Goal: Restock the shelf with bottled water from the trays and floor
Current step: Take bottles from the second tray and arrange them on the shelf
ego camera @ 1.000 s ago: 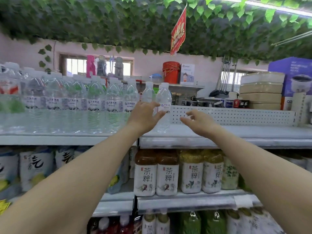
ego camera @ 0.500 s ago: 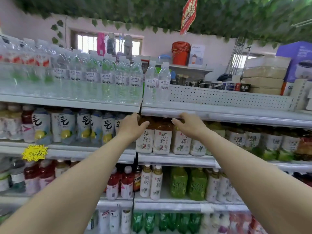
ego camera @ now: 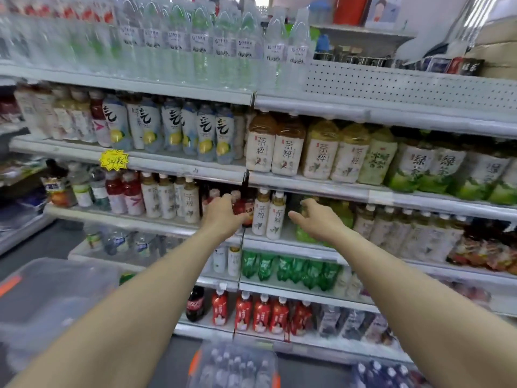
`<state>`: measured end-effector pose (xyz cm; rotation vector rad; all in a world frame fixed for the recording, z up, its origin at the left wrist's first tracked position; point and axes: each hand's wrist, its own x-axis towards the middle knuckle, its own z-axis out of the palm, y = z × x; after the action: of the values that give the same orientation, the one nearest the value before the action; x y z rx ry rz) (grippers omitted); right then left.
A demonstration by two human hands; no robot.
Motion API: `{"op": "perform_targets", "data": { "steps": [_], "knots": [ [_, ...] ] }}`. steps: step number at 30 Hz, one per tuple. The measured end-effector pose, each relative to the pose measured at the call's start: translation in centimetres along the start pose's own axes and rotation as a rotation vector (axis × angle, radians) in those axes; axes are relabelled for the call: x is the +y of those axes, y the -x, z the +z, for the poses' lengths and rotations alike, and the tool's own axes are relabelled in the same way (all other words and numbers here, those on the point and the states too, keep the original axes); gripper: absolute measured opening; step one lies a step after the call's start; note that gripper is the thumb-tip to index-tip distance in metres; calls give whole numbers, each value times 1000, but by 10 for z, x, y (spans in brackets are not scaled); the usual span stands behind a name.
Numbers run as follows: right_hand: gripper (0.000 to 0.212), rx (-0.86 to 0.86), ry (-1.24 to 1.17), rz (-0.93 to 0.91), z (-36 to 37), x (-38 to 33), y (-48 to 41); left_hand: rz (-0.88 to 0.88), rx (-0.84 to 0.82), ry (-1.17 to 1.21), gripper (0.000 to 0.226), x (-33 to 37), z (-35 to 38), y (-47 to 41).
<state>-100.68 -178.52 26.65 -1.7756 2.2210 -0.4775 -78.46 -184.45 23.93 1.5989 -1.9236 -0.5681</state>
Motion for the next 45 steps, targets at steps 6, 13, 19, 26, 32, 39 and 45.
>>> {"op": "perform_targets", "data": {
  "steps": [6, 13, 19, 26, 32, 39, 45],
  "knots": [
    [67, -115, -53, 42, 62, 20, -2, -97, -98, 27, 60, -49, 36, 13],
    [65, -234, -72, 155, 143, 36, -50, -154, -220, 37, 52, -114, 93, -22],
    [63, -359, -81, 236, 231, 58, -85, -228, -374, 15, 57, -183, 158, -53],
    [53, -573, -113, 369, 362, 114, -91, -404, -518, -72, 51, -276, 258, -40],
    [52, -754, -34, 466, 516, 191, -77, -580, -632, -106, 48, -380, 364, 4],
    [46, -866, -60, 563, 693, 274, -41, -694, -786, -182, 53, -488, 497, 57],
    [80, -722, -229, 744, 790, 314, -45, -748, -830, -137, 55, -538, 588, 75]
  ]
}}
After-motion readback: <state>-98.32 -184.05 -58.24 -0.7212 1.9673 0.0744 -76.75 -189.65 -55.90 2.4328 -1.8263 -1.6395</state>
